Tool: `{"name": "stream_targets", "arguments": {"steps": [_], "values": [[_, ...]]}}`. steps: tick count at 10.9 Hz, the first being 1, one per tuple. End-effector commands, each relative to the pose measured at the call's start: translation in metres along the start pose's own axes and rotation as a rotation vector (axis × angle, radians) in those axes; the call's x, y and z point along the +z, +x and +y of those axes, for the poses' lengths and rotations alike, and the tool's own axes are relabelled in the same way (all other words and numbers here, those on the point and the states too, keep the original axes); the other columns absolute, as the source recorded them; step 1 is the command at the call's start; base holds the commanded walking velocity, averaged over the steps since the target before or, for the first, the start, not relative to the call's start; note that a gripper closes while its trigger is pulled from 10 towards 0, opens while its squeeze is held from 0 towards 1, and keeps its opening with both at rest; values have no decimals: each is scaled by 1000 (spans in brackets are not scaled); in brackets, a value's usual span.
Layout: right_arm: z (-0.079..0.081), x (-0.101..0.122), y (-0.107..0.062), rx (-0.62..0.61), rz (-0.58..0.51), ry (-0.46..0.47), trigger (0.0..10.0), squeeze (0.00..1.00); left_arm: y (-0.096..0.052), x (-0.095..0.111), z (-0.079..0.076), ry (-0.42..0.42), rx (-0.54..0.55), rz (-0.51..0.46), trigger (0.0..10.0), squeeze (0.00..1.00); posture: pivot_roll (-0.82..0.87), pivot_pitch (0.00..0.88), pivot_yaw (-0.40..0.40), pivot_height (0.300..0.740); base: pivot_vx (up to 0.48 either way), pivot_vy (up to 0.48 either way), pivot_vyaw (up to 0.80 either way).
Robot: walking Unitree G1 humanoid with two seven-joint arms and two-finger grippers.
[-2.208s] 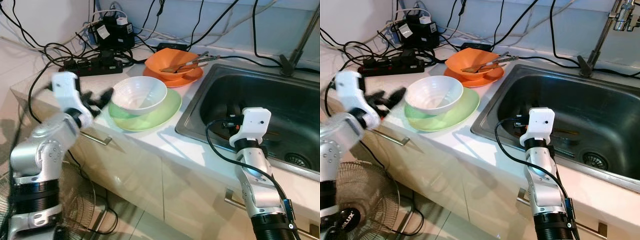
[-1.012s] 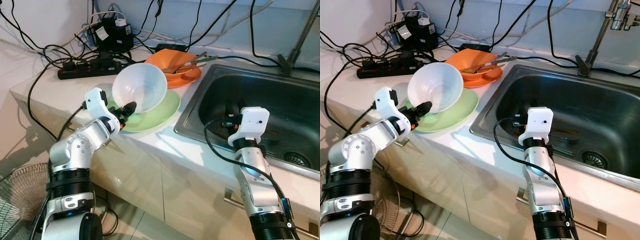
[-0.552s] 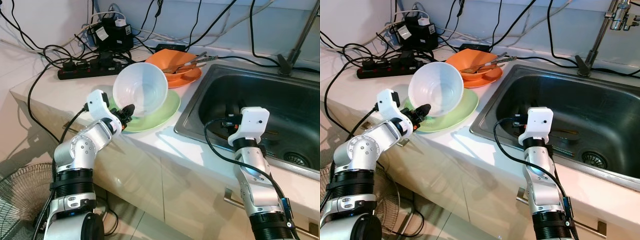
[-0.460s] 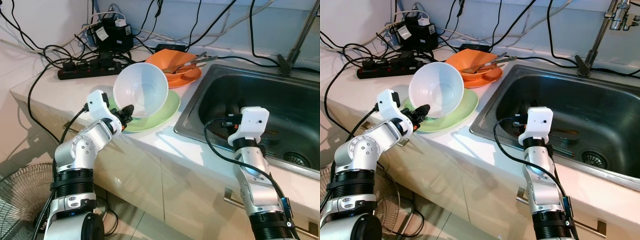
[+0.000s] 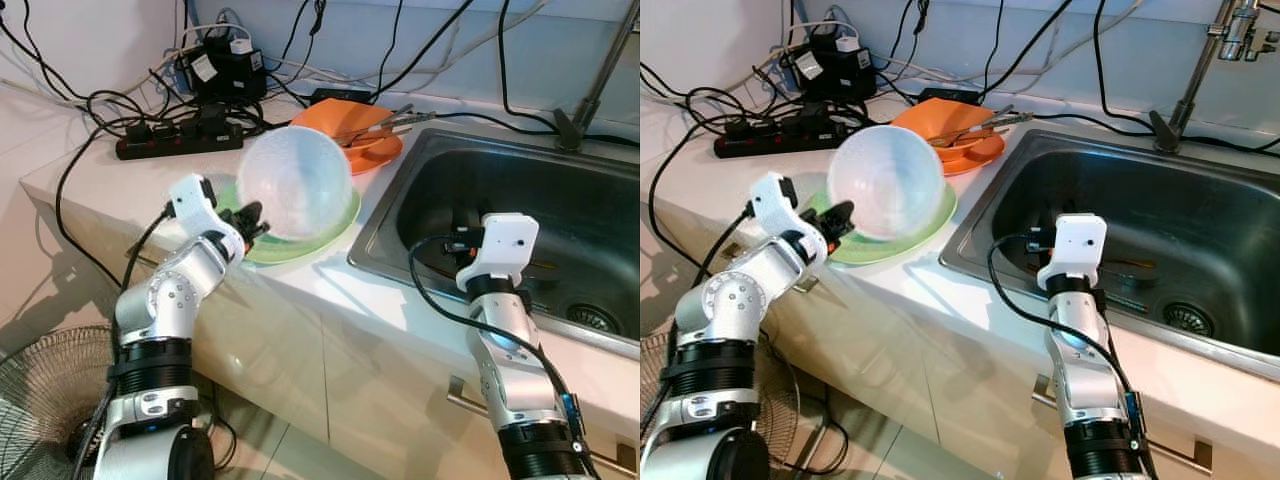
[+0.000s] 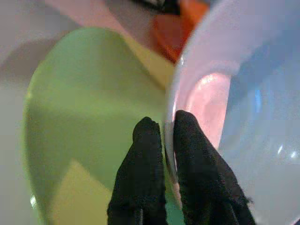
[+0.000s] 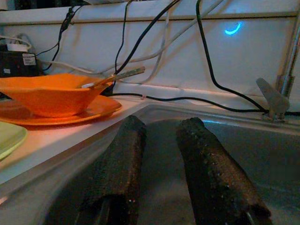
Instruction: Kitchen organization
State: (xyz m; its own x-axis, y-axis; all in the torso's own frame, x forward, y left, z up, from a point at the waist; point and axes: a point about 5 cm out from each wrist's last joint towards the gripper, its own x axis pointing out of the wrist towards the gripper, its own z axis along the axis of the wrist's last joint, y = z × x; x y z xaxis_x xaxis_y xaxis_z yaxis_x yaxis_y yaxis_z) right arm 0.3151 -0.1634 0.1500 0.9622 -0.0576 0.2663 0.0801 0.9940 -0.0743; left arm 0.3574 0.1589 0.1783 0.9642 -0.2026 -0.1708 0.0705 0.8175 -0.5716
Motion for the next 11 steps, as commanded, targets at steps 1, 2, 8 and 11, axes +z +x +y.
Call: {"name": "stream_targets", "arguments": {"steps": [1,2,8,11], "values": [[3,-7,-1,6,30,-5,10000,0,0,16,-10,4,-39,-73,0,0,60,9,108,740,0,0,0],[4,-7,0,6,30,-3,10000,0,0,21,-12,-6,-47,-110,0,0,61,7,109,740,0,0,0],[3,-1,10,-1,10,10,10000,0,-6,53,-31,-62,-180,-337,0,0,59,6,113,740,0,0,0],[1,17,19,-32,-35,123,10000,1000,-8,43,-44,-10,-227,-358,10000,0,56,0,111,740,0,0,0]]}}
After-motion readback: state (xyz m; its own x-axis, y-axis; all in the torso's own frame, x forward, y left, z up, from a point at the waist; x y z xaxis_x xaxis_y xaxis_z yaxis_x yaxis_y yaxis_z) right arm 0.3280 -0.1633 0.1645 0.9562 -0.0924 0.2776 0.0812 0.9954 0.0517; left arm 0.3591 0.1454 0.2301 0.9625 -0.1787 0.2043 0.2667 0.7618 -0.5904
